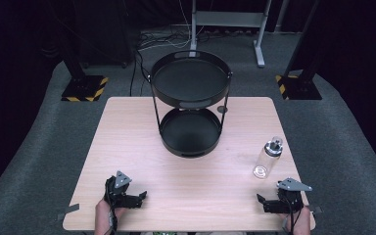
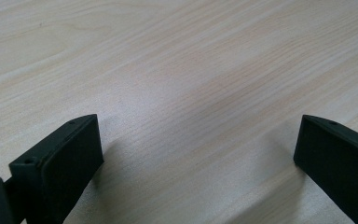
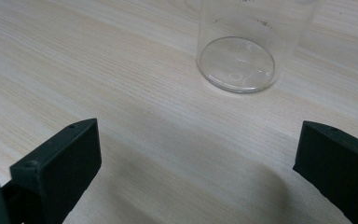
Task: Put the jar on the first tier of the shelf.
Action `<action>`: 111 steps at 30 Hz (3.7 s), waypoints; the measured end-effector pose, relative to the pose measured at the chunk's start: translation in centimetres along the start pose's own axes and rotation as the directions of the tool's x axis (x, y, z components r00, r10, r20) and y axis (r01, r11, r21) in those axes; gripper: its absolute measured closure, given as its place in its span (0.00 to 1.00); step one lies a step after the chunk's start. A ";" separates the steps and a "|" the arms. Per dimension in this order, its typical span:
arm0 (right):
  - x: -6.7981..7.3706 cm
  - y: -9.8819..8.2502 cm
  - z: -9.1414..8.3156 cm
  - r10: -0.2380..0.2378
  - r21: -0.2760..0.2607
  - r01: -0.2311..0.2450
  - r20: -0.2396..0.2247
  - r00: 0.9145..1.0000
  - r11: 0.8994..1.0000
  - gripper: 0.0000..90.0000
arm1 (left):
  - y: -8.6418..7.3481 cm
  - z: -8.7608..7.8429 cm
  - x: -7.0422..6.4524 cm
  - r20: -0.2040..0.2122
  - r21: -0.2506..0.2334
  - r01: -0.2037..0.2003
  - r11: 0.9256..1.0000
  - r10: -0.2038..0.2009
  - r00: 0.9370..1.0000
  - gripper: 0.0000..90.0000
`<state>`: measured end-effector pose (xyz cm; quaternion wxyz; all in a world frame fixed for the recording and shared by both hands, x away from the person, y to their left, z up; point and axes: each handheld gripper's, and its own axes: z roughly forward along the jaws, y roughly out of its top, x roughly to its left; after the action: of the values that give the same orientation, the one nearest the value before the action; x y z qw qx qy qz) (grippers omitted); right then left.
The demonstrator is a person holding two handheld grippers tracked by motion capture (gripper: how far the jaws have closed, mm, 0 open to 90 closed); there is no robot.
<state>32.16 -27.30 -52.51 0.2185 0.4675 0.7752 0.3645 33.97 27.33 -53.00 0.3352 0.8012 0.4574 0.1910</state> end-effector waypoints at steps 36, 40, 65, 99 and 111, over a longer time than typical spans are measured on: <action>0.0 4.0 -0.9 -0.052 -0.087 0.054 0.022 0.998 0.995 0.00 | 0.0 0.0 0.0 -0.002 0.000 -0.007 1.000 0.007 1.000 0.01; -0.2 4.8 -0.8 -0.057 -0.098 0.059 0.025 0.998 0.993 0.00 | 0.0 0.0 -0.1 -0.004 0.001 -0.010 1.000 0.010 1.000 0.01; -1.8 9.0 -0.2 -0.057 -0.153 0.063 0.044 0.997 0.986 0.00 | 0.0 0.0 0.0 0.004 0.001 -0.005 1.000 0.005 1.000 0.01; -2.8 10.5 0.7 -0.014 -0.238 0.015 0.006 1.000 0.971 0.00 | 0.0 0.0 0.0 0.002 0.003 -0.010 1.000 0.010 1.000 0.01; -3.3 9.8 0.6 0.024 -0.254 -0.027 -0.017 1.000 0.967 0.33 | 0.0 0.0 0.0 0.003 0.003 -0.010 1.000 0.010 1.000 0.01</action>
<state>39.65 -27.05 -45.35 0.2668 0.4430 0.7174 0.4668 33.96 27.31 -52.98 0.3338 0.8041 0.4533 0.1909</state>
